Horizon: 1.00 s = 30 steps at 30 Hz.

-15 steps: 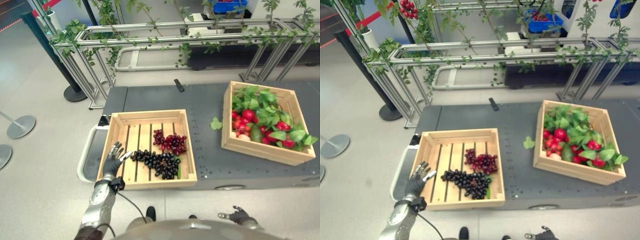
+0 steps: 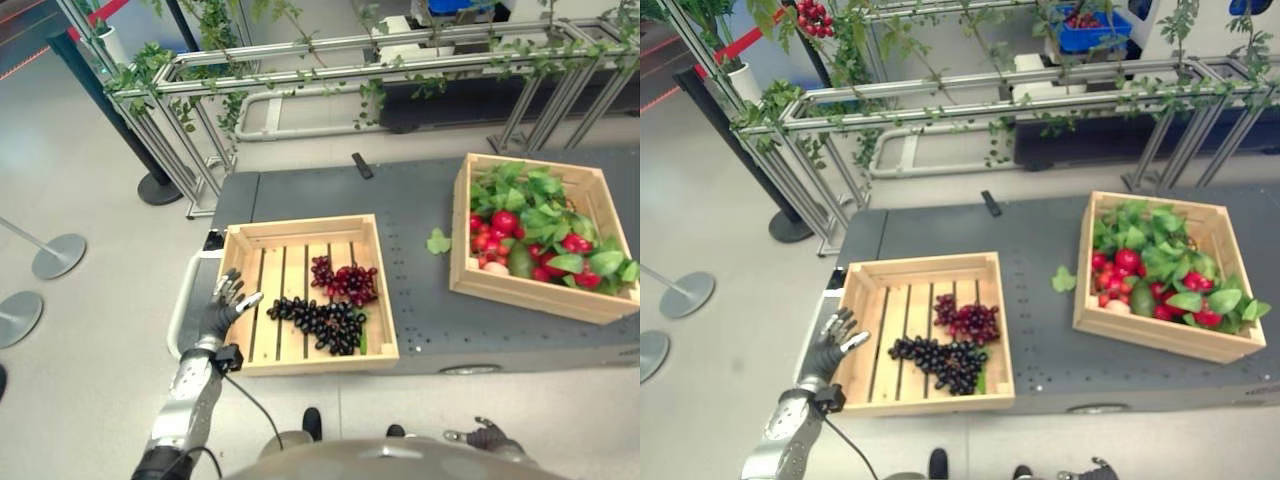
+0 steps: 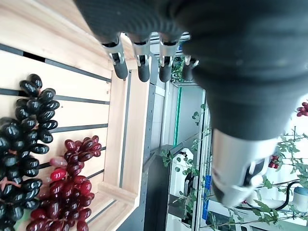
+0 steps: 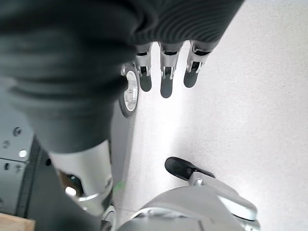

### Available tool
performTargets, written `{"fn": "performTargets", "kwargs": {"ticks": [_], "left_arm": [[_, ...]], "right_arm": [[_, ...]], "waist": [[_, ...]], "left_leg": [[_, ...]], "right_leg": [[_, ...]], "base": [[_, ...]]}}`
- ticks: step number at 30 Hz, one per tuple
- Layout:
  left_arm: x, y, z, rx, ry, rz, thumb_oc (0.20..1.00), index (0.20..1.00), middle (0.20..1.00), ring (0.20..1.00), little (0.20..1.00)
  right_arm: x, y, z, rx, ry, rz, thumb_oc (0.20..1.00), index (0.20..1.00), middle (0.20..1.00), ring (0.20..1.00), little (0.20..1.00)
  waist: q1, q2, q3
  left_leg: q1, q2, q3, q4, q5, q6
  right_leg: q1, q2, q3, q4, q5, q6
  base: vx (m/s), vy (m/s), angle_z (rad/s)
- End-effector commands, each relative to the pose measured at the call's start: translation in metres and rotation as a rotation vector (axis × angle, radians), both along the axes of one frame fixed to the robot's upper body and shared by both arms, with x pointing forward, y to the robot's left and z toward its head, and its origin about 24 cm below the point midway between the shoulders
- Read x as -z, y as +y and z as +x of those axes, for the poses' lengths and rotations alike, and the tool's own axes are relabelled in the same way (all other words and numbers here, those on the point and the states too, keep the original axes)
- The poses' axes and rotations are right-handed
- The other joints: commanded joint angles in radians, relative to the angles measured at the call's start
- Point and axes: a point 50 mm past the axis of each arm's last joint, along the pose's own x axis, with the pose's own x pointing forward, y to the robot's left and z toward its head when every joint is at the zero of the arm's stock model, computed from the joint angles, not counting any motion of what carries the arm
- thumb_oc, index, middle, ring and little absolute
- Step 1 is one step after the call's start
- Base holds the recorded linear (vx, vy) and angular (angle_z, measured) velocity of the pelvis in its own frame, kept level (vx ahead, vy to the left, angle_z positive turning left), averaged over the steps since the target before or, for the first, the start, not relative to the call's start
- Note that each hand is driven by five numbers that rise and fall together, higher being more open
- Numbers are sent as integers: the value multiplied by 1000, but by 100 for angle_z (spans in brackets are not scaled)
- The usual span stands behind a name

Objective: Pick up the fruits from the basket on one side to the basket on the other side

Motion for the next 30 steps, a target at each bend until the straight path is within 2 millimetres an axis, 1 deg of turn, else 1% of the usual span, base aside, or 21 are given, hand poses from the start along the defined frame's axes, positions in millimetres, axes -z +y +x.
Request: {"fn": "performTargets", "kwargs": {"ticks": [1, 2, 3, 4, 5, 7, 8, 10, 11, 12, 13, 14, 15, 16, 17, 19, 21, 23, 24, 28, 30], "left_arm": [[-51, 3, 40, 27, -231, 153, 1000, 1000, 1000, 1000, 1000], [-51, 3, 41, 27, -232, 154, 1000, 1000, 1000, 1000, 1000], [-59, 4, 48, 37, -258, 201, 1000, 1000, 1000, 1000, 1000], [-59, 4, 48, 37, -259, 201, 1000, 1000, 1000, 1000, 1000], [-67, 5, 54, 42, -283, 240, 1000, 1000, 1000, 1000, 1000], [-74, 8, 60, 31, -301, 276, 1000, 1000, 1000, 1000, 1000], [-74, 8, 61, 31, -302, 276, 1000, 1000, 1000, 1000, 1000], [-83, 14, 68, 15, -318, 351, 1000, 1000, 1000, 1000, 1000], [-92, 16, 76, 14, -338, 408, 1000, 1000, 1000, 1000, 1000], [-92, 16, 77, 14, -339, 408, 1000, 1000, 1000, 1000, 1000], [-100, 17, 82, 18, -363, 451, 1000, 1000, 1000, 1000, 1000], [-106, 18, 86, 16, -377, 483, 1000, 1000, 1000, 1000, 1000], [-113, 20, 90, 25, -393, 524, 1000, 1000, 1000, 1000, 1000], [-127, 18, 99, 35, -431, 606, 1000, 1000, 1000, 1000, 1000], [-128, 17, 99, 35, -433, 606, 1000, 1000, 1000, 1000, 1000], [-141, 16, 109, 28, -467, 670, 1000, 1000, 1000, 1000, 1000], [-157, 19, 118, 17, -498, 763, 1000, 1000, 1000, 1000, 1000], [-161, 23, 120, 15, -495, 797, 1000, 1000, 1000, 1000, 1000], [-171, 27, 127, 11, -499, 857, 1000, 1000, 1000, 1000, 1000], [-188, 34, 140, 12, -494, 972, 1000, 1000, 1000, 1000, 1000], [-193, 37, 143, 9, -484, 1013, 1000, 1000, 1000, 1000, 1000]], "right_arm": [[-9, -11, 27, 21, -88, -17, 1000, 1000, 1000, 1000, 1000], [-9, -11, 28, 22, -89, -17, 1000, 1000, 1000, 1000, 1000], [-11, -15, 30, 26, -102, -24, 1000, 1000, 1000, 1000, 1000], [-11, -14, 30, 26, -103, -23, 1000, 1000, 1000, 1000, 1000], [-13, -17, 33, 31, -115, -29, 1000, 1000, 1000, 1000, 1000], [-16, -20, 38, 34, -137, -38, 1000, 1000, 1000, 1000, 1000], [-16, -20, 39, 34, -138, -38, 1000, 1000, 1000, 1000, 1000], [-18, -22, 41, 24, -145, -49, 1000, 1000, 1000, 1000, 1000], [-20, -26, 43, 27, -156, -59, 1000, 1000, 1000, 1000, 1000], [-20, -26, 44, 27, -157, -59, 1000, 1000, 1000, 1000, 1000], [-22, -29, 45, 35, -170, -67, 1000, 1000, 1000, 1000, 1000], [-23, -32, 45, 42, -175, -72, 1000, 1000, 1000, 1000, 1000], [-24, -34, 44, 50, -181, -75, 1000, 1000, 1000, 1000, 1000], [-27, -34, 54, 41, -210, -76, 1000, 1000, 1000, 1000, 1000], [-27, -34, 54, 43, -212, -76, 1000, 1000, 1000, 1000, 1000], [-32, -37, 65, 47, -248, -85, 1000, 1000, 1000, 1000, 1000], [-37, -38, 75, 51, -287, -83, 1000, 1000, 1000, 1000, 1000], [-38, -37, 78, 52, -299, -79, 1000, 1000, 1000, 1000, 1000], [-40, -34, 84, 49, -327, -70, 1000, 1000, 1000, 1000, 1000], [-45, -29, 97, 33, -380, -56, 1000, 1000, 1000, 1000, 1000], [-48, -27, 102, 25, -411, -54, 1000, 1000, 1000, 1000, 1000]], "waist": [[-28, -39, 53], [-29, -38, 53], [-29, -46, 78], [-30, -46, 78], [-27, -50, 96], [-22, -52, 119], [-22, -52, 119], [-26, -39, 120], [-35, -28, 133], [-34, -28, 134], [-40, -25, 147], [-46, -23, 156], [-64, -13, 153], [-72, 13, 165], [-68, 13, 166], [-76, 31, 177], [-85, 45, 190], [-86, 47, 195], [-91, 55, 209], [-101, 61, 236], [-107, 64, 250]], "left_leg": [[-72, 32, 1, 167, -76, -72], [-77, 32, 0, 174, -79, -71], [-134, 14, -10, 273, -83, -82], [-140, 14, -12, 282, -86, -82], [-169, -1, -35, 339, -88, -88], [-209, -24, -85, 346, -83, -92], [-210, -25, -86, 346, -83, -92], [-215, 38, -121, 244, -29, -97], [-232, 66, -128, 184, 22, -100], [-230, 67, -127, 179, 25, -100], [-257, 88, -128, 167, 61, -112], [-276, 106, -114, 160, 82, -121], [-244, 112, -78, 147, 53, -113], [-211, 118, -49, 95, 59, -121], [-207, 120, -45, 89, 61, -121], [-199, 116, -33, 52, 69, -128], [-199, 101, -13, 27, 71, -122], [-201, 98, 1, 21, 72, -118], [-212, 89, 16, 11, 76, -112], [-242, 70, 29, 6, 76, -102], [-257, 62, 30, 6, 78, -97]], "right_leg": [[-48, -45, 40, 38, -31, 60], [-50, -45, 39, 39, -31, 60], [-54, -60, 43, 48, -29, 53], [-56, -59, 41, 49, -30, 53], [-61, -65, 45, 56, -29, 49], [-73, -66, 59, 67, -31, 45], [-74, -67, 58, 68, -32, 46], [-74, -52, 89, 62, -35, 58], [-83, -43, 102, 69, -36, 65], [-84, -43, 102, 70, -37, 65], [-82, -48, 111, 69, -39, 72], [-79, -60, 112, 68, -43, 78], [-95, -61, 110, 80, -47, 81], [-120, -53, 121, 74, -40, 88], [-121, -52, 124, 75, -40, 87], [-166, -61, 137, 73, -21, 95], [-202, -78, 149, 70, 1, 109], [-217, -84, 161, 68, 9, 113], [-241, -100, 174, 64, 26, 124], [-288, -123, 197, 53, 54, 138], [-308, -129, 206, 49, 66, 144]], "base": [[-135, -27, -10], [-156, -52, -6], [-67, -26, -2], [-105, -41, -1], [-81, -10, -6], [-90, 7, -8], [-4, 45, -5], [86, 85, -19], [86, 72, -21], [74, 95, -9], [31, 93, -4], [22, 143, -8], [-89, 187, -21], [-100, 141, -33], [-148, 157, -66], [-125, 178, -64], [-73, 219, 2], [-21, 159, -20], [-34, 154, -25], [-36, 123, -26], [-24, 70, -15]]}}
